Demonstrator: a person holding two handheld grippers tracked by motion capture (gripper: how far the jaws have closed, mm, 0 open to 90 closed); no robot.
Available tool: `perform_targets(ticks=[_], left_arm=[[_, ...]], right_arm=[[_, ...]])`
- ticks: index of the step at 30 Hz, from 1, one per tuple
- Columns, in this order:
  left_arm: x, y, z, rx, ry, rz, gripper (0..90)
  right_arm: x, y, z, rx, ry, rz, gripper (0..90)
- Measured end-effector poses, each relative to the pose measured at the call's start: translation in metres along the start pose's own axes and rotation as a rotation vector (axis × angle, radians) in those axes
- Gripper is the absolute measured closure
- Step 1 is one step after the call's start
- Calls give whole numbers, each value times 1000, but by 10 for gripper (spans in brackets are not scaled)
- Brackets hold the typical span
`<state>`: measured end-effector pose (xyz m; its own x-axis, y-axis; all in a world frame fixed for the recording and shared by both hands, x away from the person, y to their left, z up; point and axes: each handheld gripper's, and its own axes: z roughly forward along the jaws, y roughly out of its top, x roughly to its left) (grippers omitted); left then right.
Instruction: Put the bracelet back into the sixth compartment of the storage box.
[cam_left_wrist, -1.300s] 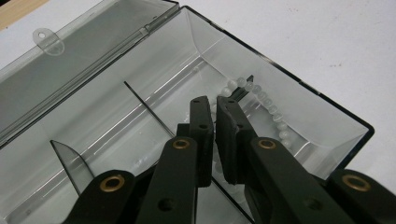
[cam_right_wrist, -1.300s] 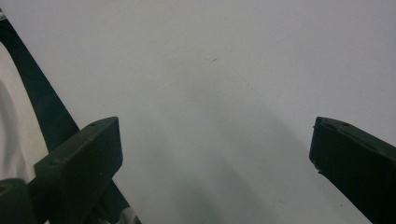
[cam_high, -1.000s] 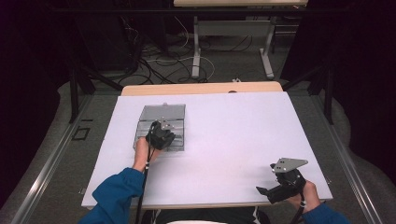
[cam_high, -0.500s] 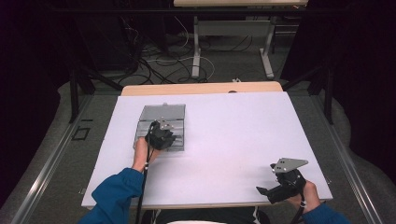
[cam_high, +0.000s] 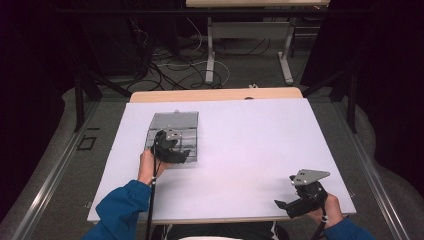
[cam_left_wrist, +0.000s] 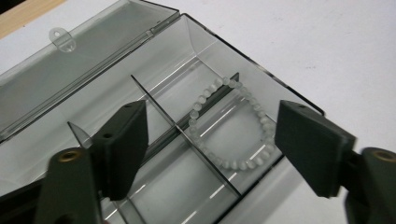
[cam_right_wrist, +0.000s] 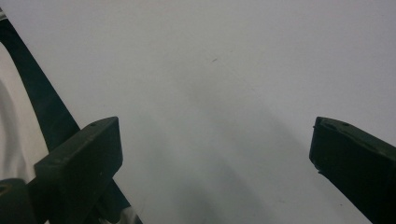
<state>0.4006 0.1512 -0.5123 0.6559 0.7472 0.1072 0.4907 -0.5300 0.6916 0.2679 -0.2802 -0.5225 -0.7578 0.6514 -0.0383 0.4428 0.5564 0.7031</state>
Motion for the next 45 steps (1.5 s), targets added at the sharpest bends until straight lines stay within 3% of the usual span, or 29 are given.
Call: perform_targets(ticks=[3, 20, 32, 45], left_arm=[[-4, -4, -10, -2, 1, 14, 163], [-25, -24, -44, 8, -22, 47, 7], [-31, -42, -60, 5, -35, 68, 1], [-30, -63, -76, -12, -39, 44, 0]], right_arm=[[1, 0, -1, 7, 1, 8, 19], [0, 0, 0, 4, 3, 1, 20], [0, 0, 0, 1, 0, -4, 20], [0, 0, 1, 7, 7, -1, 20]])
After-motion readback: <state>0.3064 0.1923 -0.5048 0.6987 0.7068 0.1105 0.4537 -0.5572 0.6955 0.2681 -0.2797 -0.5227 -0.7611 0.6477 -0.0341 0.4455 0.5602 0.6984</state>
